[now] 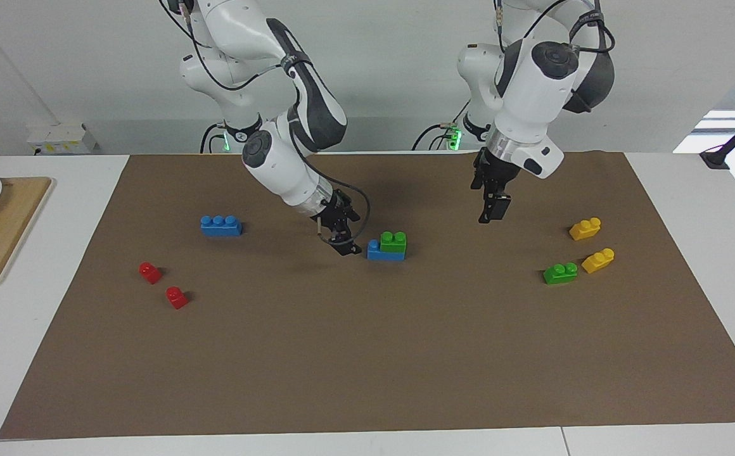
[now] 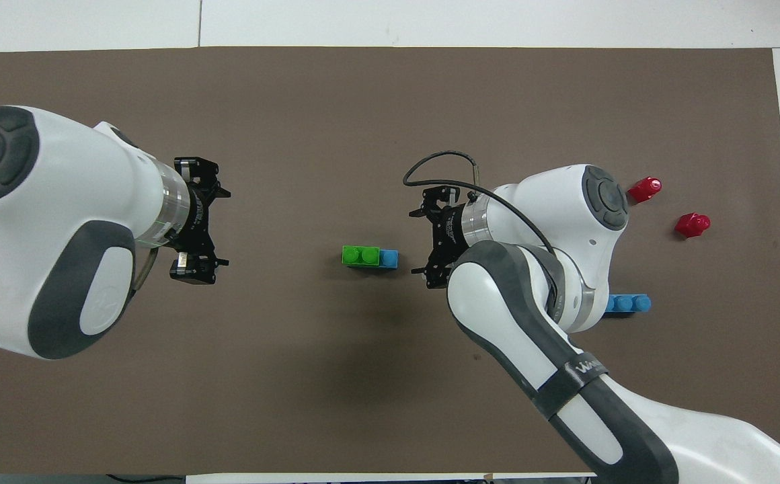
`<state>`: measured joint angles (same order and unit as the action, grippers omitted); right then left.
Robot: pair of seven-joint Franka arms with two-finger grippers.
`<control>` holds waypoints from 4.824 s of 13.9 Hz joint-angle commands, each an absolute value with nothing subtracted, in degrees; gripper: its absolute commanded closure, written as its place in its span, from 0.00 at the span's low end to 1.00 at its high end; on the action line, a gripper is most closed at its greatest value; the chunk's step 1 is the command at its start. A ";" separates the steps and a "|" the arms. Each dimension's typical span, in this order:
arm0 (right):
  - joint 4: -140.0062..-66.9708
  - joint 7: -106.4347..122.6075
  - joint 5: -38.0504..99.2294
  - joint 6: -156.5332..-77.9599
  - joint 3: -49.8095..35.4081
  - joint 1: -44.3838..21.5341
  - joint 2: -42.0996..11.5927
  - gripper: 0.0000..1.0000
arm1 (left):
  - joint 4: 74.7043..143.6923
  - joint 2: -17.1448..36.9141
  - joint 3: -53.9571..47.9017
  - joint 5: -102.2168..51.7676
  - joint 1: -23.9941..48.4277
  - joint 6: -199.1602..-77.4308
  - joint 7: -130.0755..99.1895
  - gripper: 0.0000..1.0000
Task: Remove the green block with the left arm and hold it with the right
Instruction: 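Move the right gripper toward the green-blue block while the left gripper approaches, then grasp the green block with the left gripper while the right gripper grasps blue, then pull the green block off the blue block with the left gripper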
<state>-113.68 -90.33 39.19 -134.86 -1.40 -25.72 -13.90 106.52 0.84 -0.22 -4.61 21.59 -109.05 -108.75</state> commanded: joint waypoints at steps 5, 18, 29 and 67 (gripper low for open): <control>-113.99 -90.79 40.43 -139.48 -1.49 -27.95 -17.05 0.04 | 104.24 7.20 0.70 -7.12 25.84 -112.76 -118.72 0.00; -114.08 -90.62 42.27 -147.83 -1.49 -31.72 -22.41 0.03 | 100.19 17.05 0.79 -5.28 33.48 -116.19 -127.88 0.00; -114.08 -90.62 44.55 -151.34 -1.49 -32.17 -24.08 0.38 | 106.78 15.56 0.70 -5.36 35.33 -122.34 -127.97 0.00; -113.29 -90.18 47.55 -153.73 -1.41 -33.14 -25.40 1.00 | 106.08 6.52 0.70 -5.80 26.12 -112.10 -105.96 1.00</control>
